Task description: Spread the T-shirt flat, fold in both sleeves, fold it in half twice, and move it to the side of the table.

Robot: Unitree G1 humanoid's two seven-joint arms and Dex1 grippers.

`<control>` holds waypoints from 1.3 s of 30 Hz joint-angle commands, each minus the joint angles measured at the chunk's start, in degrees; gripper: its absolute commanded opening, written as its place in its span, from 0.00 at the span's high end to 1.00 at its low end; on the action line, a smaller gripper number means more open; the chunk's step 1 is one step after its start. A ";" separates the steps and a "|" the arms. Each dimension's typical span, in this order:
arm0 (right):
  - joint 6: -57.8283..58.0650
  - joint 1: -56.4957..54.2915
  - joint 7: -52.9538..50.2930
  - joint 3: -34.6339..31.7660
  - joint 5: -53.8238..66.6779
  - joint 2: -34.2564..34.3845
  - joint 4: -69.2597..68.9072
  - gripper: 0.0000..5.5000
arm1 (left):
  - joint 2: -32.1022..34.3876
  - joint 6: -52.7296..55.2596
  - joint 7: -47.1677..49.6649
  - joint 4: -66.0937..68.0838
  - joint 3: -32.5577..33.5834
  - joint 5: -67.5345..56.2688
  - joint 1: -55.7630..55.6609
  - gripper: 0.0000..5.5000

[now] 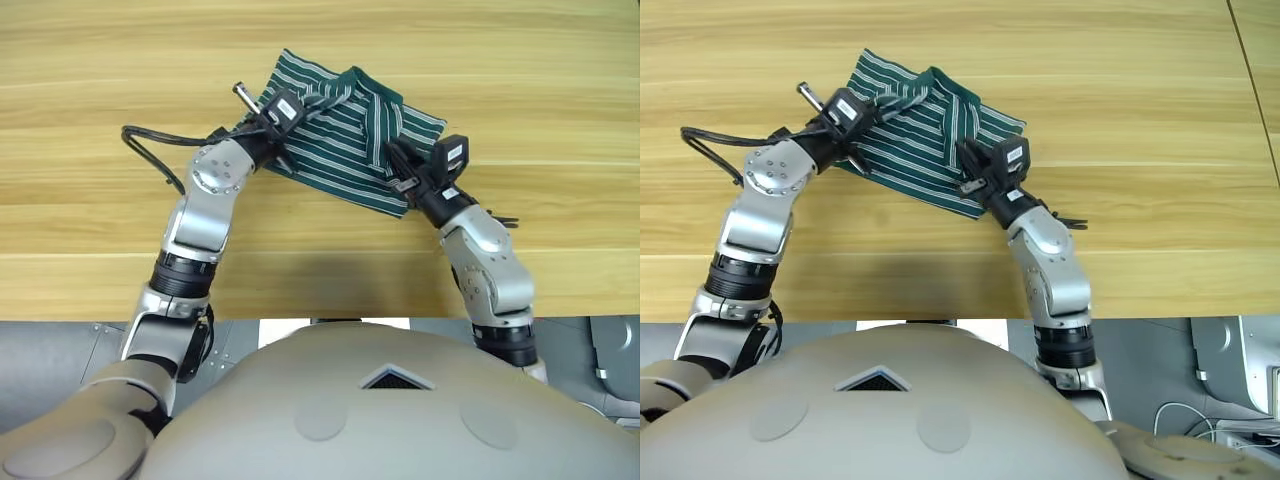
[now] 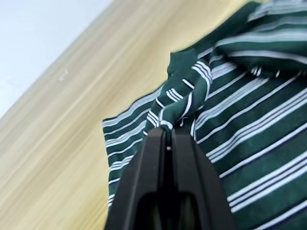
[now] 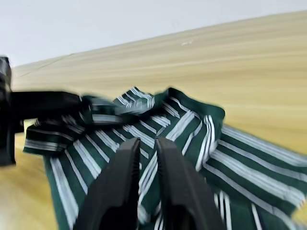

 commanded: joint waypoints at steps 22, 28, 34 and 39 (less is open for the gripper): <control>5.67 -8.39 0.98 -1.28 1.22 0.36 9.33 0.44 | -3.27 -0.57 4.27 -0.68 4.05 -6.22 2.89 1.00; 4.31 -8.37 2.21 0.05 -0.37 -0.87 10.30 0.64 | -3.33 -0.38 4.52 -1.00 4.21 -6.64 3.22 1.00; 3.54 -8.64 3.14 0.15 -0.75 -1.28 11.42 0.84 | -3.23 -0.56 4.66 -0.79 4.72 -7.15 3.30 1.00; 2.56 -9.72 3.72 -1.49 0.57 -0.45 12.01 1.00 | -3.28 -0.53 4.57 -1.29 5.58 -8.26 3.63 1.00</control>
